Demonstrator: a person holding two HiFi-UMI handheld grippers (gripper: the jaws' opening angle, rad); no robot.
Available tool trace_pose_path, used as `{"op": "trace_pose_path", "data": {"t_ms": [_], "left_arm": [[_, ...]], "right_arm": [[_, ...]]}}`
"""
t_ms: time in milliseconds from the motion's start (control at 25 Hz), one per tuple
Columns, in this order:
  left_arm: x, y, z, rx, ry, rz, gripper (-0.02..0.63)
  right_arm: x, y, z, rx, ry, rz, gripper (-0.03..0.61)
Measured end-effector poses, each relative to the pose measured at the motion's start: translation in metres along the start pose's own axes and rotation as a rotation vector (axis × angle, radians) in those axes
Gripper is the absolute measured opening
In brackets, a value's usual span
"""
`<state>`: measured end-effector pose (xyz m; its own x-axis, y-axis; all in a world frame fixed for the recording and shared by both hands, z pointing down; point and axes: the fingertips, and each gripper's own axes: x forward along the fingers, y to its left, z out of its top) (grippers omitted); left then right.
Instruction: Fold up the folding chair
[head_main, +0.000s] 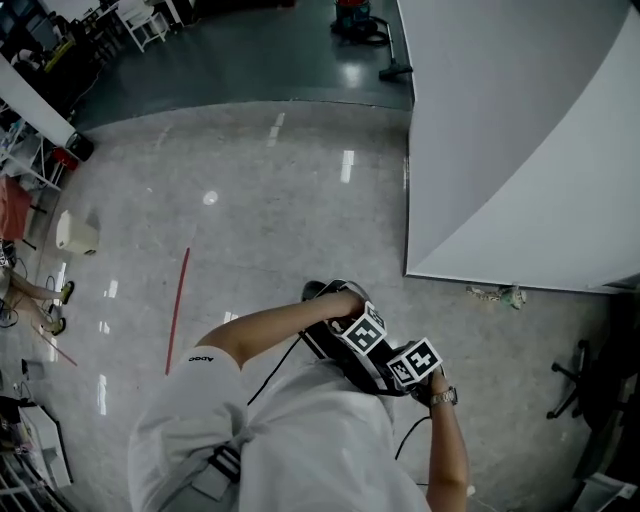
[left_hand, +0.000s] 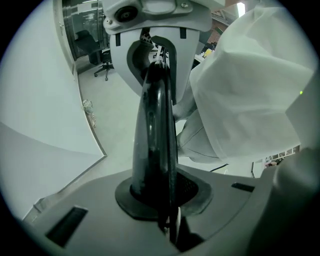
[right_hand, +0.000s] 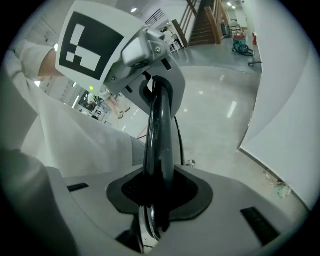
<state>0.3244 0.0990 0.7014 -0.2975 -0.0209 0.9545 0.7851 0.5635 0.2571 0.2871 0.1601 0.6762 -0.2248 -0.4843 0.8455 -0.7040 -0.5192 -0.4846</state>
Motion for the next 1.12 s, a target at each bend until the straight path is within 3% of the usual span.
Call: {"op": "trace_pose_path", "data": {"t_ms": [440,840,1120], "left_arm": [[-0.006,0.05,0.016,-0.079,-0.016,-0.021,0.052],[-0.022,0.086,0.059,-0.294,-0.022,0.047,0.052],[-0.046,0.108,0.076,-0.309,-0.004,0.127,0.052]], "right_arm": [[-0.027,-0.048,-0.007,-0.069,0.052,0.024,0.084],[-0.075,-0.093,-0.032,-0.303,0.097,-0.003,0.077],[-0.106,-0.105,-0.039,-0.331,0.057,-0.028,0.077]]}}
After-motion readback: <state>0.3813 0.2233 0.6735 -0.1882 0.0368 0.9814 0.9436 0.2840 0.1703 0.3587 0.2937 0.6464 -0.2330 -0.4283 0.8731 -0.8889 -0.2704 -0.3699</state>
